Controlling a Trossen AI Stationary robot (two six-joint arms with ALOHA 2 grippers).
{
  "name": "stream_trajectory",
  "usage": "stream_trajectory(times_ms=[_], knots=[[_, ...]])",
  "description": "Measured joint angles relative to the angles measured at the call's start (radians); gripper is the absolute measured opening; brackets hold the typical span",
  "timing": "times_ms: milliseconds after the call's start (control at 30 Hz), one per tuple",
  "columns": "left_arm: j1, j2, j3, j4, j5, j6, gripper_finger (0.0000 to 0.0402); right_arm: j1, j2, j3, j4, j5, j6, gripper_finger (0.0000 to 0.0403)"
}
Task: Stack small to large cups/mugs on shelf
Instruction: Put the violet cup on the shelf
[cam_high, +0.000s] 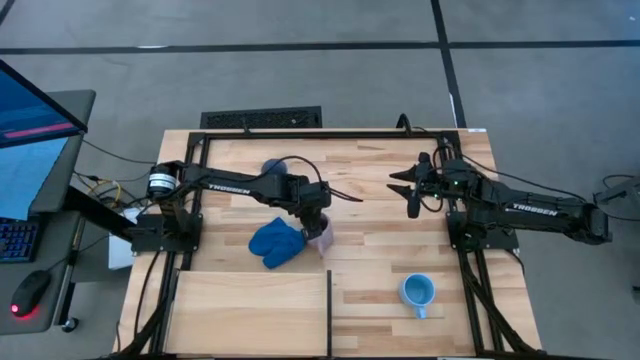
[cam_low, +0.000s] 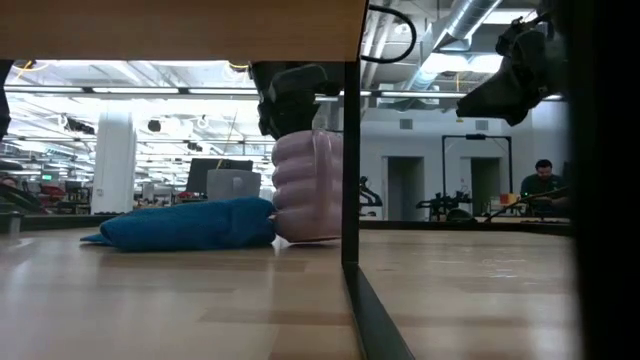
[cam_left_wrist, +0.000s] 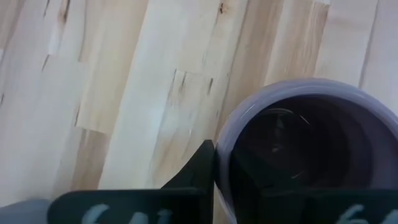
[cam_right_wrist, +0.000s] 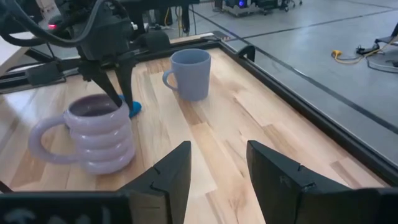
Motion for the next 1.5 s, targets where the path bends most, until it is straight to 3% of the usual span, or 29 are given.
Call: stream_trajectory(times_ms=[400, 633, 900, 1233, 1500], knots=[[0.015, 0.000, 0.013, -0.024, -0.013, 0.013, 0.0010, 0.000, 0.000, 0.000, -0.014, 0.000, 0.032, 0.0176], [0.010, 0.000, 0.178, -0.208, -0.026, 0.054, 0.0010, 0.000, 0.000, 0.000, -0.015, 0.000, 0.032, 0.0178], [-0.015, -0.009, 0.406, -0.466, -0.192, 0.075, 0.0010, 0.000, 0.000, 0.000, -0.015, 0.000, 0.034, 0.0176], [-0.043, -0.215, 0.411, -0.523, -0.208, -0.011, 0.0010, 0.000, 0.000, 0.000, -0.058, 0.000, 0.035, 0.0176], [-0.160, -0.344, 0.407, -0.717, -0.281, -0.198, 0.0010, -0.001, 0.000, 0.000, -0.104, 0.001, 0.039, 0.0177]])
